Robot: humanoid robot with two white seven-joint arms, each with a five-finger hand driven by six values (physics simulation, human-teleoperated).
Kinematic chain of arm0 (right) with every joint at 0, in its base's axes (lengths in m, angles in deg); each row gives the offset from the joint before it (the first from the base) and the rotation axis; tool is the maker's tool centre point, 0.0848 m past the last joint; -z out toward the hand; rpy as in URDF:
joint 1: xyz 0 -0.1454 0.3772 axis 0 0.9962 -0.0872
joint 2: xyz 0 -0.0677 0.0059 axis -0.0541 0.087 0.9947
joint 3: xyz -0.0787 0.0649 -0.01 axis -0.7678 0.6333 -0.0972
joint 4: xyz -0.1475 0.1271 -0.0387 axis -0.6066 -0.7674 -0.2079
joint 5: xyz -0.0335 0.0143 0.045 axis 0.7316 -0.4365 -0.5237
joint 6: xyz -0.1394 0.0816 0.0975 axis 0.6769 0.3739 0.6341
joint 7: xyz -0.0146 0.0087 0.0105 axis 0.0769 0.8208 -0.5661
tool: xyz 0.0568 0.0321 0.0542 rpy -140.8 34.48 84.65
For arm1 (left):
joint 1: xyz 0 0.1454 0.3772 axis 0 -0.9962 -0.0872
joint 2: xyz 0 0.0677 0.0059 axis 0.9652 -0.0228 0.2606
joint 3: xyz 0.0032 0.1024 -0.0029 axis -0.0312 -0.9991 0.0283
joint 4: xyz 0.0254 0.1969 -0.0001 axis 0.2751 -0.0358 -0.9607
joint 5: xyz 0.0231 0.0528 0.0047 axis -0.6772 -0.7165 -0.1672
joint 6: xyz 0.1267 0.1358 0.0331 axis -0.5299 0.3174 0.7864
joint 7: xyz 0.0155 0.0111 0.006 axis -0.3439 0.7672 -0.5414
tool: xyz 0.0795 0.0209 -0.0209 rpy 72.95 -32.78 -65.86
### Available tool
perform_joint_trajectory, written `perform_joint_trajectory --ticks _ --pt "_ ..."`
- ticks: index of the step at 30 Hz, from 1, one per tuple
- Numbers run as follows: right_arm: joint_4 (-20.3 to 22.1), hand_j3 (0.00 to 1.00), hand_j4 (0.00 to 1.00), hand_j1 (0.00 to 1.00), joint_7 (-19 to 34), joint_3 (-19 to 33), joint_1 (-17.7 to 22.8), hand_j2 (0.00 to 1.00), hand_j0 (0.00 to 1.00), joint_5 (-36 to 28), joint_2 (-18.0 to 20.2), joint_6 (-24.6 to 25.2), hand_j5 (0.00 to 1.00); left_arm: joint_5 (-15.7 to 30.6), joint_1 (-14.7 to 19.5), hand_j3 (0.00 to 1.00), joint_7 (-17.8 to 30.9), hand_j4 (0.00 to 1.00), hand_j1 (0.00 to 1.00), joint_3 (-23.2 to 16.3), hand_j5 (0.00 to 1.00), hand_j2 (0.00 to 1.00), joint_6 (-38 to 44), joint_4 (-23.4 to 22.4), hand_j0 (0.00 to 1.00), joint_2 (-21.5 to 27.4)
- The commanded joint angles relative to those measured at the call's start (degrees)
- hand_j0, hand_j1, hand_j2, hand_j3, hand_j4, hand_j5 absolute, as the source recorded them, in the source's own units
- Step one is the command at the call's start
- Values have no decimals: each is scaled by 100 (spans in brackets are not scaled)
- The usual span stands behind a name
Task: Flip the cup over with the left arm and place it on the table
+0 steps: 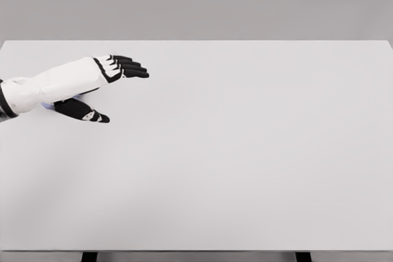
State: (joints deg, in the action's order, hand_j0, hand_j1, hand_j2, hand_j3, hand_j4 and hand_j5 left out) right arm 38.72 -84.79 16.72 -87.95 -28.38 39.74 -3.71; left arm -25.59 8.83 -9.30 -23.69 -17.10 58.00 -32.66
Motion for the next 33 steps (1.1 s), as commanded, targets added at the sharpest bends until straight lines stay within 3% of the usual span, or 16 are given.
perform_joint_trajectory --ticks 1,5,7,9,11,12,13,14,15,18,19,20,21,22,26,33 --pt "-21 100 100 100 5 11 0 100 100 -5 0 14 100 32 -9 100 1 100 100 -34 100 100 12 7 100 -38" --pt "-21 100 100 100 5 11 18 100 100 -5 0 14 100 15 53 100 106 100 100 97 100 100 12 -178 100 15" --pt "-30 100 100 100 5 2 18 100 100 -5 0 14 100 32 61 100 562 100 100 203 100 100 100 -186 100 -20" --pt "-30 100 100 100 5 2 9 100 100 -5 0 14 100 50 70 100 653 100 100 739 100 100 363 -257 100 -249" --pt "-30 100 100 100 5 2 18 100 100 -5 0 14 100 129 105 100 653 100 100 889 100 100 1250 -809 100 -267" --pt "-30 100 100 100 5 2 18 100 100 -5 0 14 100 225 315 100 653 100 100 783 100 100 1418 -1126 100 -82" --pt "-30 100 100 100 5 2 9 100 100 -5 0 14 100 550 728 100 653 100 100 468 100 100 1576 -1451 100 6" --pt "-30 100 100 100 5 2 18 100 100 -5 0 14 100 1041 1088 100 258 100 100 11 100 100 1856 -1566 100 189" --pt "-30 100 100 100 5 2 18 100 100 -5 0 14 100 1587 1756 100 -209 100 100 -954 100 100 2462 -1558 100 664" --pt "-30 100 100 100 5 2 9 100 100 -5 0 14 100 1755 3937 100 -254 100 100 -3637 100 100 2789 -1549 100 823" --pt "-30 100 100 100 5 2 18 100 100 -5 0 14 100 2165 3981 100 -254 100 100 -3769 100 100 2929 -1549 100 797" --pt "-30 100 100 100 5 2 18 100 100 -5 0 14 100 3139 4016 100 -254 100 100 -3918 100 100 3471 -1514 100 806" --pt "-22 100 100 100 5 2 18 100 100 -5 0 14 100 3740 4086 100 -271 100 100 -3998 100 100 4070 -1496 100 806" --pt "-30 100 100 100 5 2 18 100 100 -5 0 14 100 4040 4183 100 -289 100 100 -4024 100 100 4791 -1426 100 806" --pt "-21 100 100 100 5 2 18 100 100 -5 0 14 100 4023 4227 100 -1537 100 100 -4473 100 100 5874 -986 100 674" --pt "-30 100 100 100 5 2 18 100 100 -5 0 14 100 3777 4236 100 -1932 100 100 -4763 100 100 6518 -854 100 709"
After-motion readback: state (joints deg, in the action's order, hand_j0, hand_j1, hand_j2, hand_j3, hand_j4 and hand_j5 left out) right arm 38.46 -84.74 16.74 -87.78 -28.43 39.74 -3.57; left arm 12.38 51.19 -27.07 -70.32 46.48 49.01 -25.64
